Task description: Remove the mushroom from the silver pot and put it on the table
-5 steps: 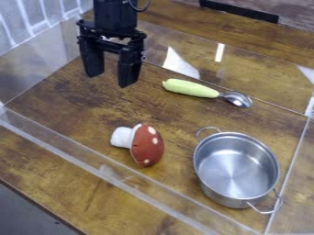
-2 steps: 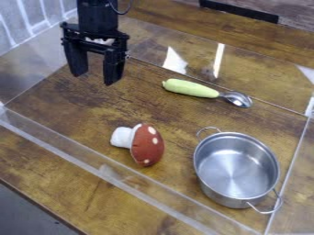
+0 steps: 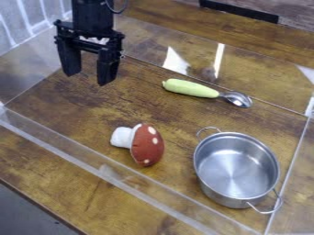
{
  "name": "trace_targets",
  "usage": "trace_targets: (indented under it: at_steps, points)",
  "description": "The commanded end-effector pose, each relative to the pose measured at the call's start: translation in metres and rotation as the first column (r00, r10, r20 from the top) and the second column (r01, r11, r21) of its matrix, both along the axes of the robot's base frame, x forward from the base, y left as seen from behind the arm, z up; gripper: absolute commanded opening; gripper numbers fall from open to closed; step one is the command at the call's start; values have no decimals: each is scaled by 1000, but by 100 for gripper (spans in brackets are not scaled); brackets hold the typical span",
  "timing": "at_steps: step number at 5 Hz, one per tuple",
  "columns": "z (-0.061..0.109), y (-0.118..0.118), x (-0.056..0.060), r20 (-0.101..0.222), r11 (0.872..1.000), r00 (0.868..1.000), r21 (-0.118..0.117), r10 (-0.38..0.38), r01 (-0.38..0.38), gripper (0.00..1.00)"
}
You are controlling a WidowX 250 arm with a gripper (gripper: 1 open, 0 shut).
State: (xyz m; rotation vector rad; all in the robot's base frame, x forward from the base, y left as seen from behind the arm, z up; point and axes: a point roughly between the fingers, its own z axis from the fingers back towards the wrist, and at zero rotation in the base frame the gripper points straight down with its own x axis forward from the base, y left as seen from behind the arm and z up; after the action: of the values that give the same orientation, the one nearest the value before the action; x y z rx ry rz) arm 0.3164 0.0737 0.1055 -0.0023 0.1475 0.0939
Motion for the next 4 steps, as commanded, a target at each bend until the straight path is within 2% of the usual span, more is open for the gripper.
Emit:
trace_targets:
  at_steps: [1,3,4]
  points:
    - [30,-9,9,69,1000,998,25,8,-10,100]
    - [28,-29,16,68,1000,998,17,1,-2,100]
    - [24,-34,17,56,999,998,5,-36,35,100]
